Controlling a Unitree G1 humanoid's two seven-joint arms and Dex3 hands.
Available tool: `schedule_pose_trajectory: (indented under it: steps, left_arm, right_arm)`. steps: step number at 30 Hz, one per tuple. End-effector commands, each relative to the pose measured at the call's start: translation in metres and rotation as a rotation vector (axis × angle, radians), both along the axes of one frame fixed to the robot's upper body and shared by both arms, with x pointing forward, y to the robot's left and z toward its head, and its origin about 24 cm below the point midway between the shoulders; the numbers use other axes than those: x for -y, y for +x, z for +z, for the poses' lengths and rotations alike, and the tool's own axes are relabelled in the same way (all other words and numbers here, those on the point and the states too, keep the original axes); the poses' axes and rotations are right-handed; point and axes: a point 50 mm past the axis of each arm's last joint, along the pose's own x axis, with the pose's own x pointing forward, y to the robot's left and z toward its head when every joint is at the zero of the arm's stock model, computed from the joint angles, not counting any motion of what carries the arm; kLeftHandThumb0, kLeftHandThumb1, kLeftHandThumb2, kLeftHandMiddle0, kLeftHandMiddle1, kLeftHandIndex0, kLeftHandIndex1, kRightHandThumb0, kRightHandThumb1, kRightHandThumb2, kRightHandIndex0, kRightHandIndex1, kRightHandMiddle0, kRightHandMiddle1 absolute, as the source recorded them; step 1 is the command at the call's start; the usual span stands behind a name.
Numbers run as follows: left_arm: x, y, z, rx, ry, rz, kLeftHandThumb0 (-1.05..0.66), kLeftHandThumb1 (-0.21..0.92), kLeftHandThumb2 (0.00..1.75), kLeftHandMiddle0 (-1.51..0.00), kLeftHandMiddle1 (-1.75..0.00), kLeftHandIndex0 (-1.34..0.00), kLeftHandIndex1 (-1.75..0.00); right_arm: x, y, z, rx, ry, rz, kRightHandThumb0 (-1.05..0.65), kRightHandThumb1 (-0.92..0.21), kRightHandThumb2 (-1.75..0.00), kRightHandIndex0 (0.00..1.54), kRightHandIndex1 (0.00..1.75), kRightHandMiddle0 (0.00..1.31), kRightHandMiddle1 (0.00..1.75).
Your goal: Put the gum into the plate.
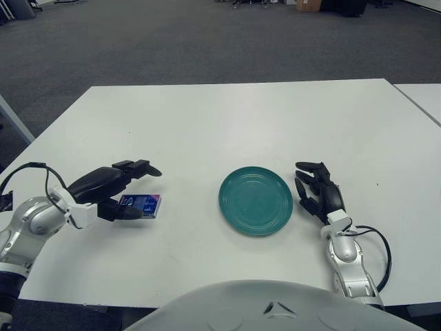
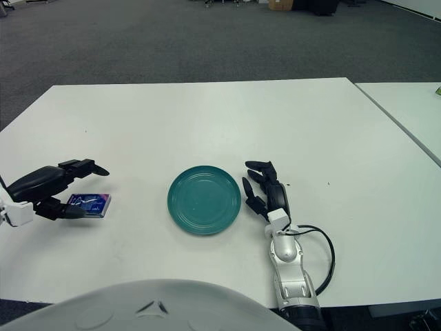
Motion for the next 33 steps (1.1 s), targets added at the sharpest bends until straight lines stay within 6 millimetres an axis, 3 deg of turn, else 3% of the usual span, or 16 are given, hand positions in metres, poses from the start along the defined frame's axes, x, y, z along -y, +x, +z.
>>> schedule_pose_trajectory:
  steps: [1, 12, 23, 33]
  left_arm:
    - [-0.002, 0.004, 0.000, -0.017, 0.026, 0.007, -1.05, 0.92, 0.35, -0.14, -0.46, 0.00, -1.12]
    - [-0.016, 0.013, -0.051, -0.092, 0.051, 0.080, -1.03, 0.92, 0.32, -0.13, -0.45, 0.00, -0.98]
    - [-0.017, 0.011, -0.055, -0.081, 0.056, 0.052, -1.03, 0.92, 0.33, -0.12, -0.42, 0.00, -0.96]
    - [-0.027, 0.008, -0.072, -0.142, 0.096, 0.107, -1.03, 0.92, 0.35, -0.12, -0.40, 0.00, -0.95]
  right_arm:
    - [0.013, -0.028, -0.035, -0.238, -0.017, -0.044, -0.59, -0.92, -0.60, 0.53, 0.34, 0.18, 1.04]
    - [0.016, -0.028, -0.036, -0.239, -0.010, -0.043, -0.57, -0.92, -0.59, 0.54, 0.35, 0.18, 1.04]
    - [0.018, -0.026, -0.037, -0.246, -0.004, -0.042, -0.57, -0.92, -0.58, 0.54, 0.36, 0.18, 1.04]
    - [0.018, -0.024, -0.038, -0.239, 0.006, -0.034, -0.56, -0.92, -0.57, 0.54, 0.36, 0.17, 1.04]
